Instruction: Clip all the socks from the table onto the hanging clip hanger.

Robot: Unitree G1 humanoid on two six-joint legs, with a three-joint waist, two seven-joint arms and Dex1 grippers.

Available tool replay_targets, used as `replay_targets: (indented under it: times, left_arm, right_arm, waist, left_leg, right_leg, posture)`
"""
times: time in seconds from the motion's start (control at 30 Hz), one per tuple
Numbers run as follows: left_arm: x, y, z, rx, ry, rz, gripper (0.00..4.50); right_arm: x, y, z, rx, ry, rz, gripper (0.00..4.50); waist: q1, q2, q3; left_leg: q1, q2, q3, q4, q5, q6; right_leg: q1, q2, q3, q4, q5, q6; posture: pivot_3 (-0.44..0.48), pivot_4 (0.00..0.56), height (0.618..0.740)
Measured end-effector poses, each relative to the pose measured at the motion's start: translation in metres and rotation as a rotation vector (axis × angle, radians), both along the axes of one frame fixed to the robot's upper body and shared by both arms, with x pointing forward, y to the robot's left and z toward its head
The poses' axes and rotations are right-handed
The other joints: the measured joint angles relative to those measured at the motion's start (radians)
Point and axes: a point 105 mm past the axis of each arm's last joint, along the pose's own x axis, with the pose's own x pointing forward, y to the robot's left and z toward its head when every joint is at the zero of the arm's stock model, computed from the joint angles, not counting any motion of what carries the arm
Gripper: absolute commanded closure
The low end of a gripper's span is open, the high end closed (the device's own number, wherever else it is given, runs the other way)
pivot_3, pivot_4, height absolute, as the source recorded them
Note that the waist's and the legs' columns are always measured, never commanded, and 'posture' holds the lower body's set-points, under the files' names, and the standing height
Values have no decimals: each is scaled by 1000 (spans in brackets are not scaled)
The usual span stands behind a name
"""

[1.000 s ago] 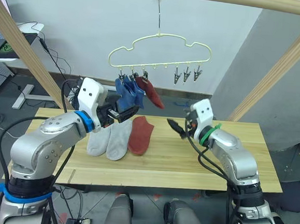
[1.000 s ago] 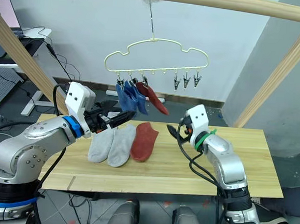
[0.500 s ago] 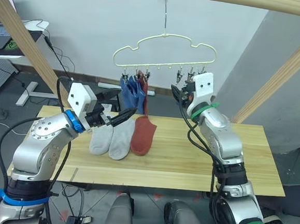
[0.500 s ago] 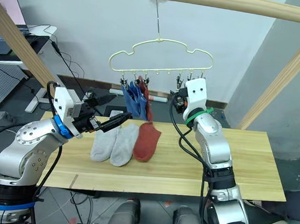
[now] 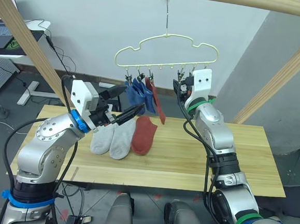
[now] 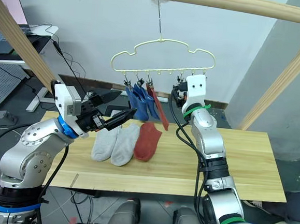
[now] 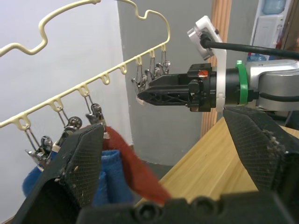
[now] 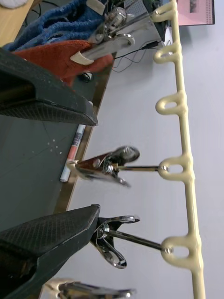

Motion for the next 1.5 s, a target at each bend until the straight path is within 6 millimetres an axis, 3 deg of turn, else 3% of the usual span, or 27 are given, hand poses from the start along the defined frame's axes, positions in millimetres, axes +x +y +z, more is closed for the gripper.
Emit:
replay_targets:
  times: [0.13,0.37,1.23,1.5]
  left_arm:
    - [1,0,0,-4,1,8,0]
    - [1,1,1,-6,0,15,0]
    - [2,-3,-1,-16,5,6,0]
    - [2,-5,-2,-13,9,0,0]
  right_arm:
    - [-2,10,10,21,-30,31,1697]
    - [-3,19,7,44,-19,62,1697]
    - [1,17,11,89,-8,55,1697]
    - [3,15,9,95,2,40,4319]
  waist:
    - [1,0,0]
    - [3,0,0]
    - [4,0,0]
    - [4,0,0]
  left_leg:
    - [0,0,0,0,0,0]
    - [0,0,-1,0,0,0]
    - [0,0,-1,0,0,0]
    - [0,0,-1,0,0,0]
  right_leg:
    - [0,0,0,0,0,0]
    - [0,0,0,0,0,0]
    - [0,0,0,0,0,0]
    - [0,0,0,0,0,0]
  posture:
    - [135,199,740]
    - [133,205,740]
    - [134,207,740]
    - [133,208,740]
